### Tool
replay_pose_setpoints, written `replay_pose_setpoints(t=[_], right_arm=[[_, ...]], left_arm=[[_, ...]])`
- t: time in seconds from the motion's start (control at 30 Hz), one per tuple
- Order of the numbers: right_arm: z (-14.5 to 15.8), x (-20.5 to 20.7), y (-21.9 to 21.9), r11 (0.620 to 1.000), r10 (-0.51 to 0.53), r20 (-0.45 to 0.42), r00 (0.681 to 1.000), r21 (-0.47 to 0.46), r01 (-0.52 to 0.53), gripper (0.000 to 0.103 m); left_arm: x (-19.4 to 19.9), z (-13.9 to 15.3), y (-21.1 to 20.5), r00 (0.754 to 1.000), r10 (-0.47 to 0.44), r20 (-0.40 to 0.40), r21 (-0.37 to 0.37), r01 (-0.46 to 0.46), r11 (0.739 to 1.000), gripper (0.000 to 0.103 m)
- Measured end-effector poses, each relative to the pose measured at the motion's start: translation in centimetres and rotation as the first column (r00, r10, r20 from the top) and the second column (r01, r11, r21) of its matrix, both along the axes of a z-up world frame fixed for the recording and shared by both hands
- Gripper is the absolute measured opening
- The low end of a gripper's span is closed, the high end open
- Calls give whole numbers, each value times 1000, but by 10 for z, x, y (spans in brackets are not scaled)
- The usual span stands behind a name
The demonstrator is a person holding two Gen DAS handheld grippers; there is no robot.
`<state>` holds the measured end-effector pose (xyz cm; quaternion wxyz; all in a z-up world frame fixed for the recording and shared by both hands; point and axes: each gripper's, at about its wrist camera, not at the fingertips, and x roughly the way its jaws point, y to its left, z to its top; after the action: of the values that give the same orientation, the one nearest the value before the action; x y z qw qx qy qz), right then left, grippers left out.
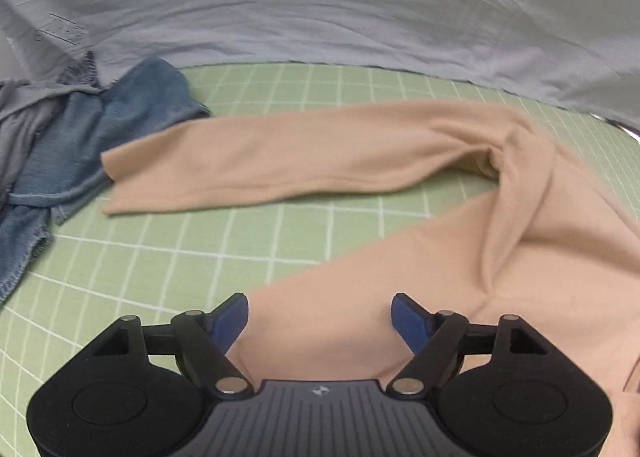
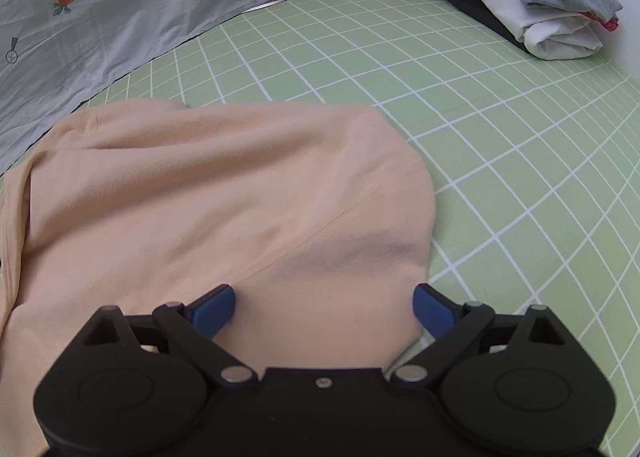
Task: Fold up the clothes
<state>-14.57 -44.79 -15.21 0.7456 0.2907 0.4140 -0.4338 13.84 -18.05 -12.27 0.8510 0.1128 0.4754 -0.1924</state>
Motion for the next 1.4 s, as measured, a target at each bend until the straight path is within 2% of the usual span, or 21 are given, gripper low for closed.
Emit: replay_pose_setpoints(t=[0.1,0.17,0.2,0.27,0.3,0.33,0.37,0.43,0.5,0.73,1.0,1.07,1.17,1.23,1.3,1.4], right_arm=[[0,1,0,1000,18,-12,1000,5,-18,97],[1,-1,-1,999,34,-12,999,9,-34,97],[2,-1,-1,999,44,-14,999,7,-44,93],[5,-5,-2,997,70,-18,997,-14,-70,74],[6,-6,-2,996,83,-20,996,-26,-83,52],[8,-8,-3,995,96,-23,995,-37,-97,34],[10,-10,-4,993,109,-25,994,-49,-110,29],[11,-16,-7,992,111,-23,994,-55,-112,9],[12,-20,-12,991,120,-26,992,-61,-121,4],[13,-10,-47,982,127,-77,989,-130,-136,2],[9,64,-143,926,172,-176,969,-306,-220,2],[11,81,-167,925,136,-180,974,-329,-190,5],[25,91,-177,926,85,-148,985,-353,-133,27],[33,85,-163,915,74,-137,988,-385,-122,52],[38,73,-143,909,92,-121,988,-395,-133,61],[38,46,-108,921,73,-103,992,-374,-107,75]], left_arm=[[-19,-17,-12,996,-78,-50,8,79,997,85],[-19,-20,-11,996,-66,-56,10,66,998,86],[-19,-22,-10,997,-57,-58,12,58,998,88],[-19,-24,-8,997,-41,-62,24,43,999,89],[-17,-24,-8,997,-37,-64,30,39,999,90],[-15,-24,-7,997,-34,-67,35,37,999,92],[-14,-26,-6,997,-28,-72,40,31,999,93],[-13,-29,-3,996,-8,-84,36,11,999,98],[-12,-30,1,995,16,-99,23,-13,1000,99],[-16,-32,5,991,7,-134,20,-5,1000,103],[-30,-32,-3,987,-36,-157,30,42,999,103],[-33,-31,-8,986,-44,-159,34,50,998,103],[-36,-31,-12,988,-46,-150,46,54,998,103],[-37,-31,-12,989,-40,-143,49,47,998,102],[-38,-31,-12,989,-33,-146,41,40,998,102],[-40,-30,-12,988,-29,-151,27,33,999,95]])
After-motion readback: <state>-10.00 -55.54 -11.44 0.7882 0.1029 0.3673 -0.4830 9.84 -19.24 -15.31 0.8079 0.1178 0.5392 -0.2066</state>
